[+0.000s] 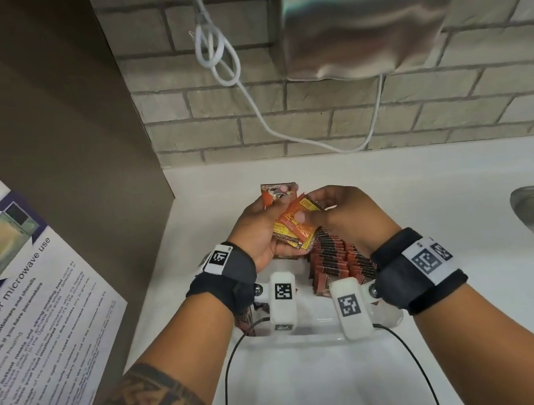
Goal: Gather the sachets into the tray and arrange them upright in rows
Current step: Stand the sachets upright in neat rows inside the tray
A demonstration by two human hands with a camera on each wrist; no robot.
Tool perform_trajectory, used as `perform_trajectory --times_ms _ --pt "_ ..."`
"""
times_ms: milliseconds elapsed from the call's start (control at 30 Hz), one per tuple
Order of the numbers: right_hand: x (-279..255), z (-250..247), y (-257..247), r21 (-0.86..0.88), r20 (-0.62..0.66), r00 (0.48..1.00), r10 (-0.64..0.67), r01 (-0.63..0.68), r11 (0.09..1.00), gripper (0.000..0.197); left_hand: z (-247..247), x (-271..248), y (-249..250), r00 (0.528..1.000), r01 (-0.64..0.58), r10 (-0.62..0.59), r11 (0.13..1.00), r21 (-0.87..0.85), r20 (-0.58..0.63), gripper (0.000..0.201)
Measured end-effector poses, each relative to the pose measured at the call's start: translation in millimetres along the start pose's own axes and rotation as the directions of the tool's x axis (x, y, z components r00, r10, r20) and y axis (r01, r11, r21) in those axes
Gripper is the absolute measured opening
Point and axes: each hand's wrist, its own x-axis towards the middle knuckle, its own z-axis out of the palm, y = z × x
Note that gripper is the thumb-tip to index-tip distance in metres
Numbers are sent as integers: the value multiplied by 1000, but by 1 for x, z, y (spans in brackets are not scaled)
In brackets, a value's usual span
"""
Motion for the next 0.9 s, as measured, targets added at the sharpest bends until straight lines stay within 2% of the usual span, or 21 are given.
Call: perform_trajectory --times_ms 133,267,367,467,567,633,700,733,833,900 --pt "-3 -7 1 -46 -86 994 -73 69 997 28 3 3 -2 997 -39 38 999 -16 -60 33" --pt "-9 -17 -4 32 -242 938 -247 262 964 15 0 5 -3 996 -13 10 999 -34 -89 17" --pt "-15 -10 0 -116 -217 905 -367 349 930 22 1 6 -3 997 -21 19 999 -27 -70 26" --pt "-18 -2 11 -217 -209 893 -399 355 909 43 5 5 -4 999 -47 47 999 -1 -26 28" --pt "-20 -3 17 -221 -160 930 -332 294 930 47 4 6 -8 994 -94 96 994 50 -48 27" --pt "-25 -7 15 -105 -17 974 -227 225 969 36 2 9 -11 986 -128 136 988 85 -98 29" --pt "-30 -11 8 49 127 983 -135 130 990 36 0 11 -10 972 -165 188 973 163 -139 28" --pt "-30 -12 5 73 144 983 -110 100 992 36 -1 11 -9 967 -181 212 962 206 -141 28" --pt "-22 -10 0 13 31 998 -61 61 998 41 0 12 -5 959 -222 263 928 299 -104 25" --pt "-16 -8 0 29 10 1000 -2 2 1000 50 3 12 -3 954 -242 287 908 343 -88 21"
